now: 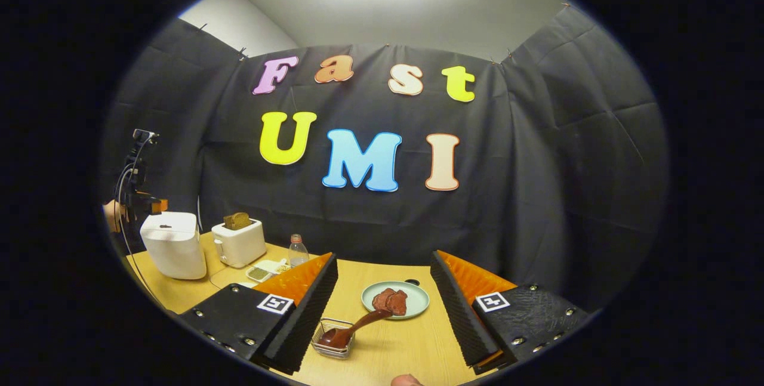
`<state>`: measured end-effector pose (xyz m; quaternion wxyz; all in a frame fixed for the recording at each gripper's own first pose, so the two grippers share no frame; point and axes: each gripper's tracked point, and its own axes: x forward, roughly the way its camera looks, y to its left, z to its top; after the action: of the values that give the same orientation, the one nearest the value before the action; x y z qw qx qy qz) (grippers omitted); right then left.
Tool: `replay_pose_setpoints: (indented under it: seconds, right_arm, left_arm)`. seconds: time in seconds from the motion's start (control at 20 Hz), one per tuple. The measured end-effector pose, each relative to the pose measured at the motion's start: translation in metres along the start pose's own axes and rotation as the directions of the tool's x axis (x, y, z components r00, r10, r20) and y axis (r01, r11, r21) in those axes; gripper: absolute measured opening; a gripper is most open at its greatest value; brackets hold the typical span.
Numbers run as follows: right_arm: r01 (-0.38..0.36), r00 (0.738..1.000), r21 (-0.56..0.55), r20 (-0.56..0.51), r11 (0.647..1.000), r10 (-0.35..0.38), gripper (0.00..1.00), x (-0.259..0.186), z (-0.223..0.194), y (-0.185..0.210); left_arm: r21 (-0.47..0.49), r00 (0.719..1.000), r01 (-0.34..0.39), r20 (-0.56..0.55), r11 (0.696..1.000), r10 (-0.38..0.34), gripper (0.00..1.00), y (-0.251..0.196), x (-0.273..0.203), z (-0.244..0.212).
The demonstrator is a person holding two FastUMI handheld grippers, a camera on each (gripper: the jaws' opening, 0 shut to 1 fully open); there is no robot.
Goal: Close the left gripper, press the button to open the rice cooker; take a wooden spoon from the chopstick holder with the right hand, scoop a spoonful of rice and pour it into the rice cooker, then put the wooden spoon back into the chopstick holder.
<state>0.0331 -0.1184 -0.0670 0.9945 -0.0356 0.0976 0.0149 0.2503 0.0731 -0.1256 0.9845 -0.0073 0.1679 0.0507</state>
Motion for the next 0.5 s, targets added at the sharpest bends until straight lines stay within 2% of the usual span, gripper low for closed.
replay_pose_setpoints:
  seconds: [0.15, 0.2, 0.25, 0.3, 0.35, 0.5]
  right_arm:
    - [-0.013, 0.998, -0.011, 0.054, 1.0, 0.014, 0.95, -0.01, 0.026, 0.025]
    - [-0.018, 0.998, -0.018, 0.067, 1.0, 0.019, 0.95, -0.014, 0.032, 0.034]
    - [-0.024, 0.996, -0.02, 0.083, 1.0, 0.025, 0.95, -0.018, 0.039, 0.045]
    - [-0.023, 0.995, -0.015, 0.095, 1.0, 0.025, 0.95, -0.022, 0.044, 0.054]
    - [-0.022, 0.994, -0.005, 0.107, 1.0, 0.023, 0.93, -0.028, 0.046, 0.062]
    - [-0.023, 0.991, 0.043, 0.131, 0.999, 0.017, 0.95, -0.045, 0.049, 0.086]
  left_arm:
    - [0.006, 0.994, 0.06, 0.092, 0.998, -0.06, 0.98, -0.008, -0.05, 0.036]
    - [0.006, 0.99, 0.073, 0.125, 0.997, -0.073, 0.9, -0.007, -0.066, 0.046]
    - [0.0, 0.984, 0.096, 0.153, 0.995, -0.095, 1.0, -0.008, -0.082, 0.055]
    - [-0.01, 0.979, 0.114, 0.173, 0.993, -0.111, 0.97, -0.008, -0.098, 0.061]
    - [-0.023, 0.973, 0.134, 0.191, 0.991, -0.127, 0.97, -0.008, -0.112, 0.067]
    - [-0.037, 0.953, 0.179, 0.256, 0.983, -0.163, 0.97, -0.006, -0.157, 0.078]
